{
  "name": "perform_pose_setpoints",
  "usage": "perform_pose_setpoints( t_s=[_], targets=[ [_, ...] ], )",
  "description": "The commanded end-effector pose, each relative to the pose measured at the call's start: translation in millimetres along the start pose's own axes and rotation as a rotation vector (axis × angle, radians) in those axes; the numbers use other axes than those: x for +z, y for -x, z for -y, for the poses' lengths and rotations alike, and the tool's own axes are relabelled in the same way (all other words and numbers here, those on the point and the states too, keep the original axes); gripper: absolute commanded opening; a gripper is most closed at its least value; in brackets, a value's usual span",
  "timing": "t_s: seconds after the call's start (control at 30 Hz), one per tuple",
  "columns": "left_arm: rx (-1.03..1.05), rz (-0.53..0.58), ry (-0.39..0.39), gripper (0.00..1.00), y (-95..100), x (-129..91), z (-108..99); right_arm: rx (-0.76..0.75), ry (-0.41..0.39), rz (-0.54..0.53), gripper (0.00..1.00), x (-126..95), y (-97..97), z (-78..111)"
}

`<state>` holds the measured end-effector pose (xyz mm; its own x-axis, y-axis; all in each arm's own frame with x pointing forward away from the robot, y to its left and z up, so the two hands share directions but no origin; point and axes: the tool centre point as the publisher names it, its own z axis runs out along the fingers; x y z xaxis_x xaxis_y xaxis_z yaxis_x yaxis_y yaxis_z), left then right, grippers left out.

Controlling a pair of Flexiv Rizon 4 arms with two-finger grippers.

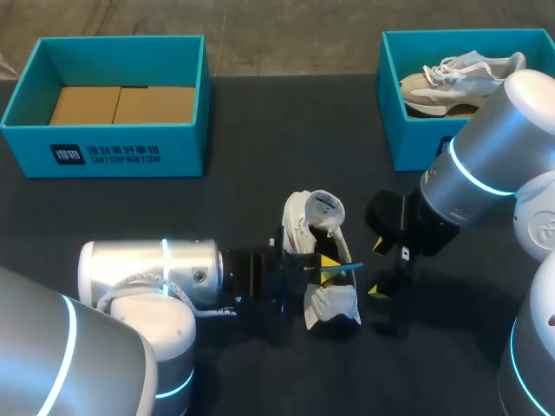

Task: Take the shoe out of the shoebox, open the shoe tongue, remove and reinsert the insole, then place the shoe into the shoebox

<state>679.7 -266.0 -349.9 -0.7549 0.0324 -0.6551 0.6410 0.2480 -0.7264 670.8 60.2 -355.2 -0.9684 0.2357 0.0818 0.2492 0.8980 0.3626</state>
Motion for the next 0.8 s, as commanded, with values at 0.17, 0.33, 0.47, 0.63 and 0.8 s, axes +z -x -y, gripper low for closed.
perform_pose_setpoints(
  t_s=[0.17, 0.33, 0.47, 0.63, 0.8],
  targets=[
    [-0.01, -0.01, 0.0, 0.15, -0.7, 0, 3, 0.0, -0.001, 0.002, 1.0, 1, -1.1, 0.2],
    [-0.01, -0.008, -0.019, 0.27, -1.3, -2, 10, 0.0, -0.001, 0.002, 1.0, 1, -1.1, 0.2],
    [-0.007, -0.006, -0.039, 0.25, -0.9, -3, 16, 0.0, -0.001, 0.002, 1.0, 1, -1.1, 0.2],
    [-0.005, -0.007, -0.066, 0.21, -1.3, -2, 22, 0.0, -0.001, 0.002, 1.0, 1, -1.1, 0.2],
    [0.003, -0.006, -0.086, 0.13, -0.9, -2, 28, 0.0, -0.001, 0.002, 1.0, 1, -1.1, 0.2]
  ],
)
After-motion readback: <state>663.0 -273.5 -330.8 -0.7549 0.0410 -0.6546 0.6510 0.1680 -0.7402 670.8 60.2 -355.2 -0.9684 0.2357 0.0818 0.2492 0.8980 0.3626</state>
